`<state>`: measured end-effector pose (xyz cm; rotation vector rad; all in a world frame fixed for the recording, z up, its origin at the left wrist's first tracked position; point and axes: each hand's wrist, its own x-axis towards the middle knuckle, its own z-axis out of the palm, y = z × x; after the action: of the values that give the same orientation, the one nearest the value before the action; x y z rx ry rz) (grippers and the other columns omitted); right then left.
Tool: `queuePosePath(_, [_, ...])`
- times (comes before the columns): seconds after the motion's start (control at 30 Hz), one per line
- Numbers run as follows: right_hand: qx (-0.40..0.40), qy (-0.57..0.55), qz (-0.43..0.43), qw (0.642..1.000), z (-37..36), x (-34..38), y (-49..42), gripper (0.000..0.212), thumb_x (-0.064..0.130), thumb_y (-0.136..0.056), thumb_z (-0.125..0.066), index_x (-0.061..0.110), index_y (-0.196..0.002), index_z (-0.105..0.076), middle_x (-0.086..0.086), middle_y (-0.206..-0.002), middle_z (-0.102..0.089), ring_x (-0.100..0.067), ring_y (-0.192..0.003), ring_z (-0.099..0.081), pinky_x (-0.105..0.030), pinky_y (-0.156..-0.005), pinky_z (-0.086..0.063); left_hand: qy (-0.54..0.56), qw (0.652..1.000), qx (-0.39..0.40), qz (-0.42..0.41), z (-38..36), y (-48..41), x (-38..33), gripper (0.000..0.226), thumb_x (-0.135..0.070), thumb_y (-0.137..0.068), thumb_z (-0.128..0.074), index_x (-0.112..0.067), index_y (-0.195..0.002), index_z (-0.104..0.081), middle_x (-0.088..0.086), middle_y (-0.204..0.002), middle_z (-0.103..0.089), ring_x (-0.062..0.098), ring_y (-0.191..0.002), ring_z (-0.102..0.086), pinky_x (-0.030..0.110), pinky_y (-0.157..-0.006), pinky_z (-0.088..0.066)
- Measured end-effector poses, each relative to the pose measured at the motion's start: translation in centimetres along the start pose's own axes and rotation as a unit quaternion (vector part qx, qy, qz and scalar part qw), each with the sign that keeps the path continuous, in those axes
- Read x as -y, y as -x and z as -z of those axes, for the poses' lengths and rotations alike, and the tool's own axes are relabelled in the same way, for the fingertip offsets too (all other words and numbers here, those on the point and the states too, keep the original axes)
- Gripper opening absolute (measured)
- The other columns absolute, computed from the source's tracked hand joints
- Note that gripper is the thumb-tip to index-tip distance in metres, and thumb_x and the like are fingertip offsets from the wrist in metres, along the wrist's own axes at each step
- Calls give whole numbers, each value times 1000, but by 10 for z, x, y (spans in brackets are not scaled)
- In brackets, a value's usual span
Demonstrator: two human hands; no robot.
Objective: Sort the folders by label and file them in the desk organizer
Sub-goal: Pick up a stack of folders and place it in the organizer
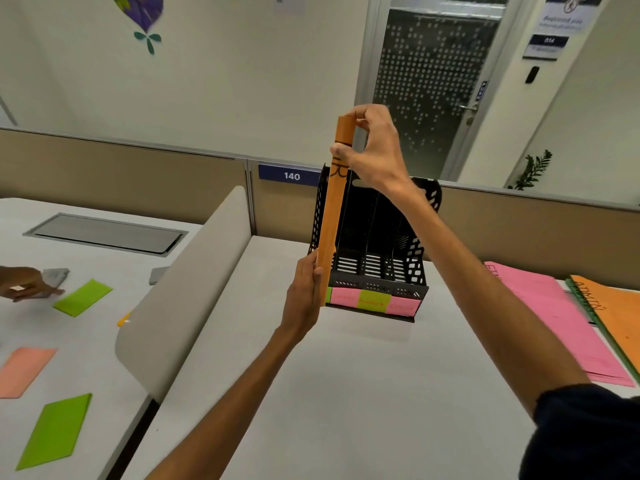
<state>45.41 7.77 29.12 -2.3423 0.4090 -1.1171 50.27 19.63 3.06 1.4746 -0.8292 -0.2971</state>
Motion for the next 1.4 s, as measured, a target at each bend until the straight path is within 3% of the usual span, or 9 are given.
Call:
queuePosePath(0.1, [-4,-3,0,1000,-3,-4,-5,49,20,-80,-77,5,-120,-52,-7,-126,-48,-11,-115,-46,-12,-97,-37,-7,1000,15,7,8,-6,9,49,-73,-88,-34,-48,-129,-43,-9,-131,-54,21,-116,-61,42,-85,-59])
queuePosePath(0.2, [-4,-3,-4,1000,-11,-14,-20,49,19,-80,-76,6,-120,-52,-7,-127,-49,-9,-114,-45,-13,-96,-36,-100,994,41,-10,17,-14,24,31,-61,-96,-32,-55,-126,-39,-21,-124,-53,12,-113,-60,27,-84,-58])
queuePosePath(0.3, [2,-4,-18,1000,-25,-28,-30,46,16,-81,-76,6,-119,-52,-7,-126,-48,-11,-116,-47,-14,-99,-37,-182,981,62,-16,24,-26,45,36,-44,-103,-31,-35,-135,-43,-10,-129,-54,9,-112,-59,24,-88,-54])
queuePosePath(0.4, [8,1,-24,1000,-41,-43,-36,45,16,-81,-75,6,-118,-52,-7,-126,-48,-12,-116,-46,-19,-102,-39,-268,961,72,-7,29,-43,57,41,-43,-103,-31,-28,-141,-41,-5,-135,-48,6,-106,-56,16,-79,-43])
queuePosePath(0.5, [-4,6,-29,1000,-54,-58,-44,46,18,-82,-75,6,-120,-52,-7,-126,-47,-10,-114,-45,-19,-99,-39,-312,944,100,25,31,-60,68,47,-45,-102,-32,-23,-143,-39,0,-138,-44,8,-105,-54,20,-78,-45])
queuePosePath(0.67, [2,-9,-27,1000,-63,-72,-55,48,22,-83,-74,9,-122,-50,-5,-128,-45,-11,-116,-45,-19,-96,-39,-308,939,113,106,32,-78,88,53,-54,-99,-33,-19,-132,-54,6,-131,-57,21,-116,-56,39,-97,-47])
queuePosePath(0.83, [15,-12,-20,1000,-72,-77,-55,51,27,-87,-71,13,-130,-47,-6,-133,-41,-14,-117,-47,-21,-93,-41,-325,937,73,107,29,-79,97,53,-62,-94,-36,-22,-118,-60,0,-118,-66,15,-100,-62,37,-87,-52])
queuePosePath(1.13, [-6,-31,-7,999,-81,-78,-49,51,30,-90,-67,15,-133,-45,-10,-129,-46,-18,-116,-51,-23,-92,-42,-352,929,43,103,29,-89,91,57,-66,-90,-40,-19,-107,-68,0,-109,-71,12,-89,-61,28,-71,-41])
queuePosePath(1.4, [-26,-33,1,999,-79,-82,-45,50,30,-90,-68,13,-132,-47,-10,-128,-47,-16,-116,-51,-2,-78,-34,-378,918,31,117,21,-92,89,56,-63,-92,-37,-15,-95,-65,4,-97,-68,13,-76,-57,26,-64,-40])
